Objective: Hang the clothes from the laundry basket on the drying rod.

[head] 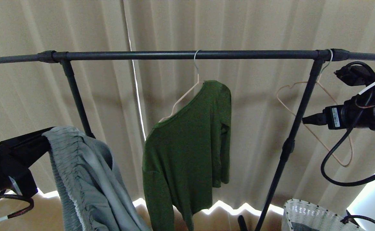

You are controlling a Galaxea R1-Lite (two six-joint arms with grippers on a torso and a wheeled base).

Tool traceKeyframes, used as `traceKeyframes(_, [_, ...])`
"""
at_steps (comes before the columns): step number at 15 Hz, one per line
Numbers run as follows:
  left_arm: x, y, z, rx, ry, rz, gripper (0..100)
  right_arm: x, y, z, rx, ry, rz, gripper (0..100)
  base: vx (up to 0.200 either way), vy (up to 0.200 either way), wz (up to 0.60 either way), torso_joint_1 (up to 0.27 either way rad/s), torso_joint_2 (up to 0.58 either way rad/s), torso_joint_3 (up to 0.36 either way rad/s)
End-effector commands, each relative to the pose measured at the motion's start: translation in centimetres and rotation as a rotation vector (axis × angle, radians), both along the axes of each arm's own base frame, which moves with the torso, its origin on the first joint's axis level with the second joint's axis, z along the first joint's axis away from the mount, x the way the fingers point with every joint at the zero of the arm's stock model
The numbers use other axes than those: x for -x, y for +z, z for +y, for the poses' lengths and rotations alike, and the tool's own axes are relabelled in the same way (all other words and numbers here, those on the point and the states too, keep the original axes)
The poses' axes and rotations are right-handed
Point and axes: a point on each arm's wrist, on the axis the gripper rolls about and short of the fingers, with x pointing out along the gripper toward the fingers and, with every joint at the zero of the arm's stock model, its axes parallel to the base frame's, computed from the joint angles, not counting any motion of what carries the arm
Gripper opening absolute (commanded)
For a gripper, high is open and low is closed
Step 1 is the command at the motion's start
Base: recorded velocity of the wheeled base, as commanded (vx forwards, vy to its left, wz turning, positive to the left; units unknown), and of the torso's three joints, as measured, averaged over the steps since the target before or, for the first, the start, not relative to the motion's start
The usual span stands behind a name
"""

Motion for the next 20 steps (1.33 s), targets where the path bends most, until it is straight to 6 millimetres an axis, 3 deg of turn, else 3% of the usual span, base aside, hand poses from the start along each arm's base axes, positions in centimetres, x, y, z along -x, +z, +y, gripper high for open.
traceKeyframes(1, [0.0, 0.0, 0.0, 0.000, 0.000, 0.000, 0, 0.0, 0.1, 0.0, 0.000, -0.001, -0.002, 100, 0.000, 0.000, 0.00, 0.000, 0.00, 0.000])
traceKeyframes(2, [0.0, 0.0, 0.0, 0.000, 0.000, 0.000, 0, 0.1, 0.1, 0.0, 0.000, -0.001, -0.003, 0, 0.000, 0.000, 0.00, 0.000, 0.00, 0.000])
traceKeyframes(14, [0.0, 0.1, 0.0, 0.000, 0.000, -0.003, 0, 1.4, 1.7, -0.6, 0.004, -0.029, -0.082, 0, 0.000, 0.000, 0.00, 0.000, 0.00, 0.000])
traceKeyframes(16, [0.0, 0.1, 0.0, 0.000, 0.000, -0.003, 0, 2.0, 2.4, -0.8, 0.002, -0.045, -0.122, 0, 0.000, 0.000, 0.00, 0.000, 0.00, 0.000])
traceKeyframes(20, [0.0, -0.1, 0.0, -0.003, 0.000, -0.001, 0, 5.2, 2.2, -1.0, -0.006, -0.051, -0.135, 0, 0.000, 0.000, 0.00, 0.000, 0.00, 0.000])
